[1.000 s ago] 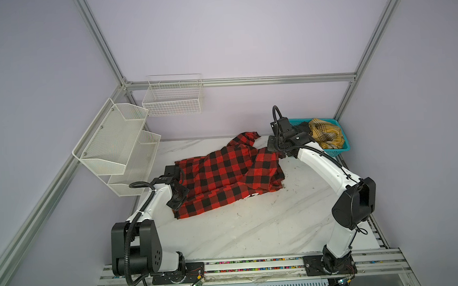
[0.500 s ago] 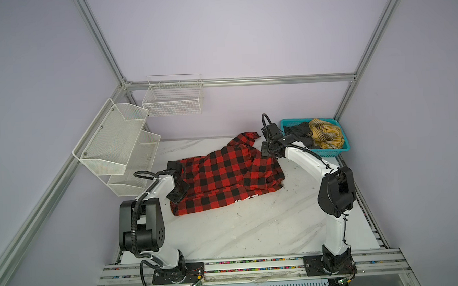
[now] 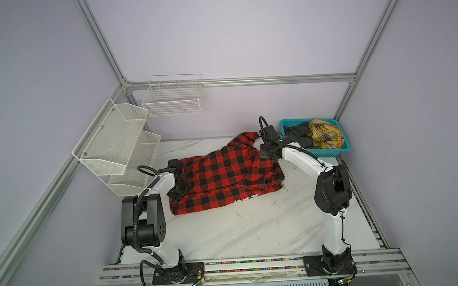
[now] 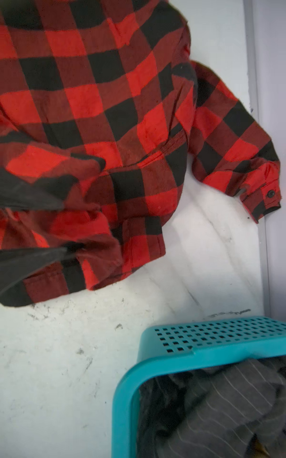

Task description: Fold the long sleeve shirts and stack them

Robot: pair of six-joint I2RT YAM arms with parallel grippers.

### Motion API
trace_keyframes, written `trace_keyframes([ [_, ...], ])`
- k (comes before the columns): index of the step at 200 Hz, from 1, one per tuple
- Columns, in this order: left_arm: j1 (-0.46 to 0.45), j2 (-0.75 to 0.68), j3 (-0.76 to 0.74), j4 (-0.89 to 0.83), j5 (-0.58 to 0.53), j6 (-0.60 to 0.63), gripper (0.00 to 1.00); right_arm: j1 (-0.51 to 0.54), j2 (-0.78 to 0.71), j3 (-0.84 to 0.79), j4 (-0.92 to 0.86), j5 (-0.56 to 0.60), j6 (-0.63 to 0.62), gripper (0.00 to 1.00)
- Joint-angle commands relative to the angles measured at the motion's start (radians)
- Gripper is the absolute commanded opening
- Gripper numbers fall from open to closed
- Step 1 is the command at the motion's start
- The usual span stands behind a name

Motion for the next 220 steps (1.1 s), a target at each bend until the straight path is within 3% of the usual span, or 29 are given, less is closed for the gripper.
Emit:
trace_keyframes([
  [1, -0.029, -0.150, -0.017, -0.030, 0.021, -0.021, 0.57, 0.041, -0.032, -0.002, 0.006, 0.015, -0.013, 0.02],
  [47, -0.080, -0.287, -0.193, -0.010, 0.068, -0.050, 0.52, 0.058, -0.023, 0.026, -0.033, 0.063, 0.013, 0.00],
  [58, -0.082, -0.291, -0.234, 0.012, 0.085, -0.048, 0.50, 0.038, -0.017, 0.045, -0.058, 0.097, 0.023, 0.23],
  [72, -0.082, -0.291, -0.269, 0.038, 0.094, -0.044, 0.47, -0.006, -0.012, 0.064, -0.070, 0.053, 0.017, 0.53],
  [82, -0.081, -0.284, -0.282, 0.051, 0.091, -0.041, 0.46, -0.032, 0.014, 0.100, -0.096, 0.009, 0.005, 0.63],
  [96, -0.077, -0.263, -0.285, 0.070, 0.098, -0.034, 0.42, -0.062, 0.072, 0.155, -0.141, -0.077, -0.012, 0.66],
  [117, -0.075, -0.212, -0.279, 0.091, 0.116, -0.030, 0.40, -0.084, 0.110, 0.163, -0.115, -0.164, -0.040, 0.66],
  [179, -0.068, -0.125, -0.271, 0.118, 0.126, -0.002, 0.38, -0.120, 0.265, 0.263, -0.093, -0.195, -0.021, 0.62],
  [199, -0.066, -0.101, -0.265, 0.116, 0.126, 0.014, 0.37, -0.125, 0.306, 0.277, -0.090, -0.207, -0.017, 0.52],
  [220, -0.063, -0.093, -0.267, 0.116, 0.119, 0.017, 0.36, -0.125, 0.302, 0.271, -0.083, -0.180, -0.012, 0.24],
])
